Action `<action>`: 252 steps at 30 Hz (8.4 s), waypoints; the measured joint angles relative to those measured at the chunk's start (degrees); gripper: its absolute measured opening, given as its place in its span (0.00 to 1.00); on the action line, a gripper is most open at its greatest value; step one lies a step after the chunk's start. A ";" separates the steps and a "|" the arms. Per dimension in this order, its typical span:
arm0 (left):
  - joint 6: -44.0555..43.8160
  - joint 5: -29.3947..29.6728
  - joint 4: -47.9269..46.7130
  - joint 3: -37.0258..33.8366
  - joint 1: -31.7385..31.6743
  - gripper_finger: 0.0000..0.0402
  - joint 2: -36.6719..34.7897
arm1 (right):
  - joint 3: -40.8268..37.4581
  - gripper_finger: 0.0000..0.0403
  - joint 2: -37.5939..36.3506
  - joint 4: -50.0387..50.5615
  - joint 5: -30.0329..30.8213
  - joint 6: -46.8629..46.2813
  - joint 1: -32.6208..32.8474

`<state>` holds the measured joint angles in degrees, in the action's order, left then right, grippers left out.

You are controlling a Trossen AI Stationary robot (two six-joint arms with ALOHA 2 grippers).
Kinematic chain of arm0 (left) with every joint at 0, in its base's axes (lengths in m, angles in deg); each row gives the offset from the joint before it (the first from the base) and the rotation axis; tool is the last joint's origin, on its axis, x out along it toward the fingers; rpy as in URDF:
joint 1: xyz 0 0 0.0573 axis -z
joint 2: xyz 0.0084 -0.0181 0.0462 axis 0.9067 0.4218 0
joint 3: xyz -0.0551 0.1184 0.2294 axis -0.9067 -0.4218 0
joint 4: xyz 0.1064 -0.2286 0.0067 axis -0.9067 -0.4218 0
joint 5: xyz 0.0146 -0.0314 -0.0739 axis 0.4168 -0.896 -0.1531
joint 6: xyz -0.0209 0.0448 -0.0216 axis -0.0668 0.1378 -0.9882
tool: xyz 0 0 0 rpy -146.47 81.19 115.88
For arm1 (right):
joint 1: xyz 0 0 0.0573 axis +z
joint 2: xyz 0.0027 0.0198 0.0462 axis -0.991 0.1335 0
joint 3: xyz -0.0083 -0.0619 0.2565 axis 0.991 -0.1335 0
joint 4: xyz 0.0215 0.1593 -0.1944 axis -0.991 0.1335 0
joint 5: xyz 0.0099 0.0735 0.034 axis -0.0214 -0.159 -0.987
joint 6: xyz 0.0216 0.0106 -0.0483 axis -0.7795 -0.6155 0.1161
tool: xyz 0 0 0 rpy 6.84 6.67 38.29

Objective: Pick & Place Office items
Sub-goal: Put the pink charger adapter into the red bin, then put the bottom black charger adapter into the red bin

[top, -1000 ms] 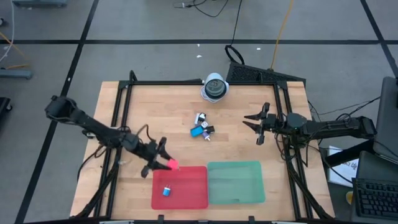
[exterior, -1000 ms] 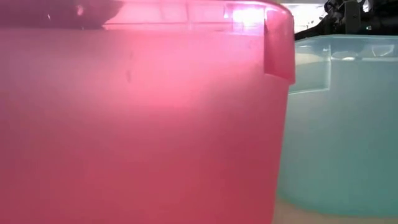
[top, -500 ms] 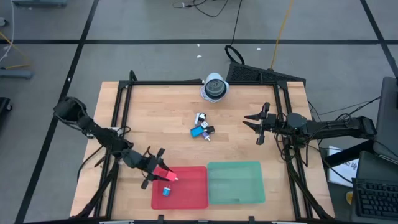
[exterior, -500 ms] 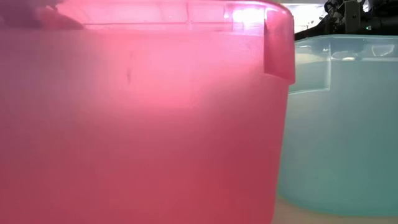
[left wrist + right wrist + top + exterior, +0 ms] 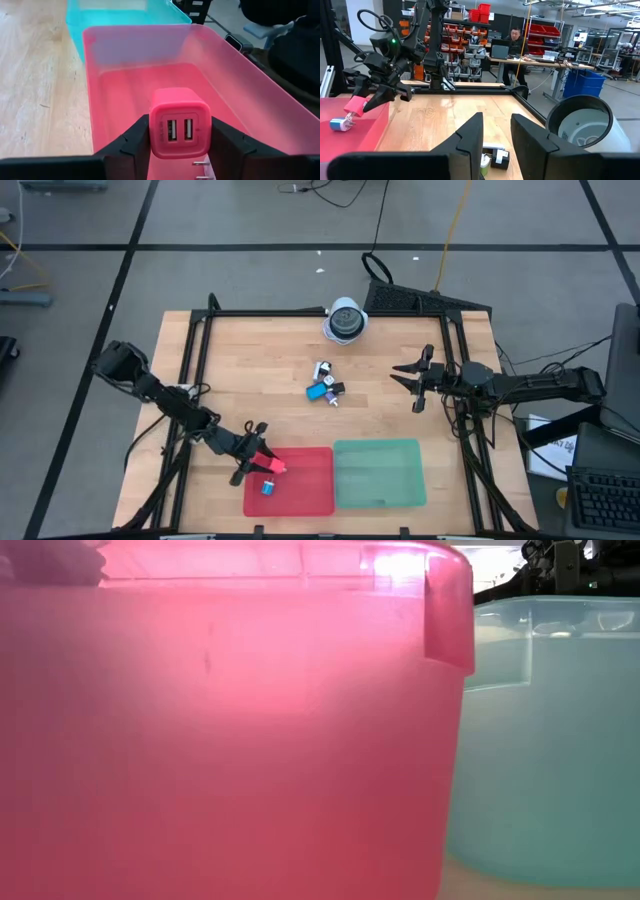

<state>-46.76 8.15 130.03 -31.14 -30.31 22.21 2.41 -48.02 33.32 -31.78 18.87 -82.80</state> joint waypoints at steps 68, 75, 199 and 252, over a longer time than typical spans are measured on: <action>8.84 2.37 -13.54 0.04 -35.08 0.29 -26.99 | -2.24 0.22 0.61 -5.84 0.59 7.06 0.04; 11.66 -3.10 -11.29 0.04 -40.72 0.21 -22.46 | -6.65 0.22 2.48 -9.92 1.81 -2.09 0.00; -14.68 6.62 -2.99 10.15 -33.43 0.60 -9.43 | 6.71 0.35 41.46 -18.69 2.16 17.89 -0.55; -33.18 -13.27 -5.83 49.24 -42.11 0.60 32.22 | 6.80 0.35 41.48 -20.17 16.62 30.01 5.13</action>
<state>-79.94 -5.12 124.19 18.10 -72.42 54.43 9.21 -6.54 13.15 -15.16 48.88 -77.67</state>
